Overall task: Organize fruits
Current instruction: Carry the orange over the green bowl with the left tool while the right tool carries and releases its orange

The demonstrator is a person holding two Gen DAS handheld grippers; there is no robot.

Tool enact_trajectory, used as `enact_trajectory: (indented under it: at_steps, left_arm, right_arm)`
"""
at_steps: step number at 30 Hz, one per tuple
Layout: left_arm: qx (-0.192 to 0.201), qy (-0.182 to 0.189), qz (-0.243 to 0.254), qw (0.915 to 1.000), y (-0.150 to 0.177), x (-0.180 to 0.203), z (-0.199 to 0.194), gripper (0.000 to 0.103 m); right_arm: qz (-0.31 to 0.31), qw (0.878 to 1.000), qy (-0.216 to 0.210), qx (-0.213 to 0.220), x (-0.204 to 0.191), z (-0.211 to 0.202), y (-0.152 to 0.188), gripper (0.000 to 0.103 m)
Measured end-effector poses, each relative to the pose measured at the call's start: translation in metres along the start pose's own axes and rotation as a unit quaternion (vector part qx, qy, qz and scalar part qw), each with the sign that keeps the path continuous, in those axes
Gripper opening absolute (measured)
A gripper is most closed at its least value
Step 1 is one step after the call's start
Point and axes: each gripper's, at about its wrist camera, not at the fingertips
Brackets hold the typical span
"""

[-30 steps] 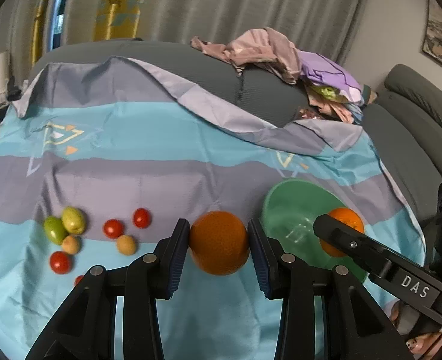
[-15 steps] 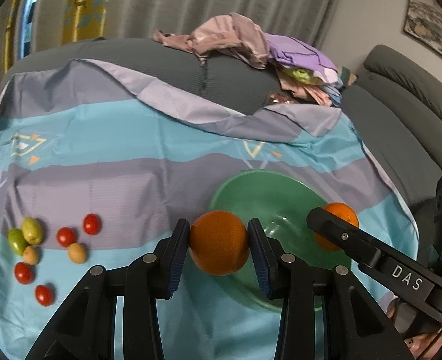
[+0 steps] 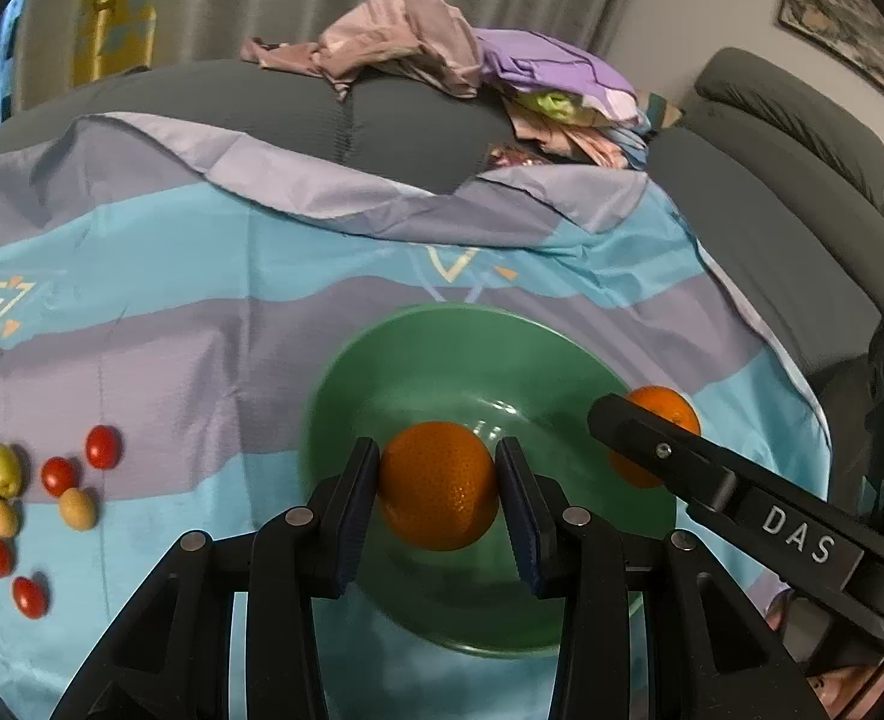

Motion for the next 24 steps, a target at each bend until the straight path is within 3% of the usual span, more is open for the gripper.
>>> enact_trajectory:
  at_steps: [24]
  left_arm:
    - [-0.028, 0.010, 0.021, 0.9993, 0.013, 0.016, 0.021, 0.041]
  right_arm:
    - [0.009, 0.999, 0.035, -0.030, 0.015, 0.015, 0.005, 0.043]
Point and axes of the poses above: each gripper's, at about its wrist camera, not at the fingertips, and z roughly the way its jaws point, x to its right, y to its underside, and after that the axes turned 9 degrees about x, right-handed
